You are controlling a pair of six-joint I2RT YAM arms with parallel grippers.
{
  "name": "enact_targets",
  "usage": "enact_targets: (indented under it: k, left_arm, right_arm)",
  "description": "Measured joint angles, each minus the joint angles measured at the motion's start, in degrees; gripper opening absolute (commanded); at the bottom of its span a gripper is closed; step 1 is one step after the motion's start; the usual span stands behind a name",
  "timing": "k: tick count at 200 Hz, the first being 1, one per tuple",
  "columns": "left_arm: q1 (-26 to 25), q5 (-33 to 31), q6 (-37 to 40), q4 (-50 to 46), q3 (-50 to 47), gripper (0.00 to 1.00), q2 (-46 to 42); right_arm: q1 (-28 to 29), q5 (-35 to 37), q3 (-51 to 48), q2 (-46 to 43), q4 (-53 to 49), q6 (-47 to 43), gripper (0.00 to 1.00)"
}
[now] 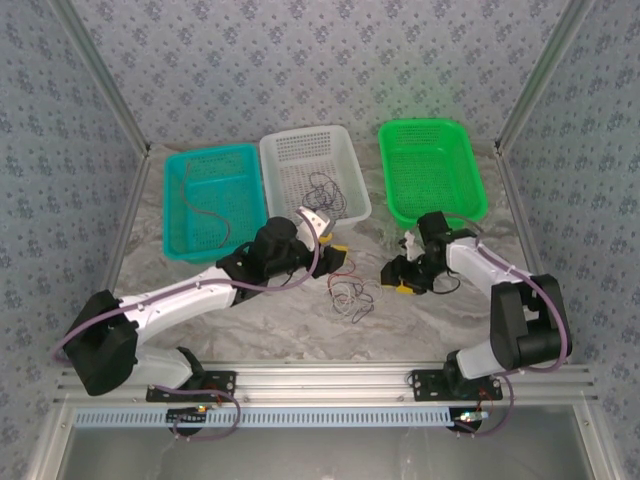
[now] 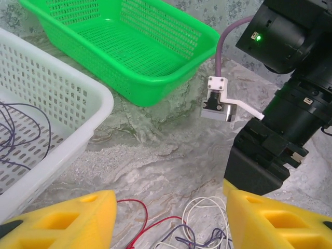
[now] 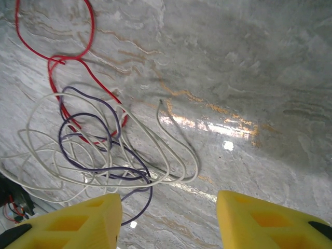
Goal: Untangle the cables
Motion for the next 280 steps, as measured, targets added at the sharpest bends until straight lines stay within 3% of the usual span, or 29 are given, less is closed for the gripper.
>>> enact_targets:
  k: [122,155,178,250,266,280]
  left_arm:
    - [0.0,-0.8,-0.9,1.7,-2.4,0.59,-0.7]
    - [0.0,-1.2,-0.9,2.0,-2.6,0.59,-1.0]
    - [0.0,-1.5,-0.9,2.0,-2.7,0.59,-1.1]
    - [0.0,-2.7,-0.9,3.0,-3.0,0.6,-2.0]
    - [0.0,-2.7,-1.0,3.0,-3.0,0.6,-2.0]
    - [0.0,-2.7,-1.3,3.1,-3.0,0.6,-2.0]
  right_arm:
    - [1.9,2.8,-2.7,5.1,8.4,2.9,0.37]
    - [2.3,3.4,-2.7,6.2,9.8,3.8,0.21]
    - [2.3,3.6,-2.7,6.2,11.3,4.2,0.0]
    - [1.8,6.4,-2.0,-6.2,9.2,3.9,0.0]
    - [1.3,7.0,-0.4,-7.6,7.6,3.0,0.21]
    - [0.7,6.6,-0.2,-7.2,7.3,2.0,0.3]
